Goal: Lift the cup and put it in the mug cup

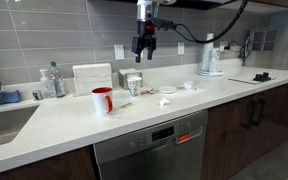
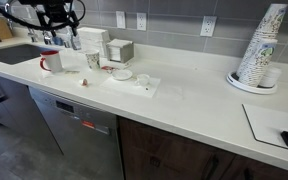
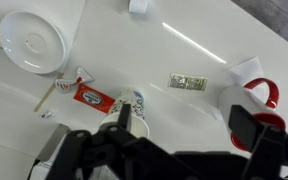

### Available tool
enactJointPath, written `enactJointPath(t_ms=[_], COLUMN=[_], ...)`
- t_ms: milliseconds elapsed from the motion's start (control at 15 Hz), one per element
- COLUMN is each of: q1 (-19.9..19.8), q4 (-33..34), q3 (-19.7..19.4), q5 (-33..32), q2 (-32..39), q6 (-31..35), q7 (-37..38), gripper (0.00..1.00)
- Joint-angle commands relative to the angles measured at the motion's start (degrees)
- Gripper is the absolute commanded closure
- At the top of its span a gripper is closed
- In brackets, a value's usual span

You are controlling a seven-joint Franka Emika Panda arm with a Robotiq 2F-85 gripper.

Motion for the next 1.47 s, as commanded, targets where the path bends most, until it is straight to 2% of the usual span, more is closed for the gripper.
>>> enactJointPath(t_ms=[0, 200, 467, 1133, 1200, 1333, 1400], q1=[-0.44, -0.68, -0.33, -0.02, 0.04, 0.07, 0.17], q4=[4.53, 7.53, 11.63, 19.56, 20.05, 20.96, 21.24], q3=[0.52, 1.11, 1.49, 2.31, 2.38, 2.55, 2.55], q5=[-0.32, 0.25, -2.33, -6.85, -7.04, -7.0, -7.03], q2=[6.2, 10.65, 16.49, 25.15, 25.62, 26.3, 26.44], q6=[3.93, 6.22, 9.06, 6.75, 6.38, 5.49, 5.05], q7=[-5.53, -8.51, -8.19, -8.43, -8.43, -8.33, -7.99], gripper=[0.0, 0.0, 0.0, 0.02, 0.25, 0.3, 0.37])
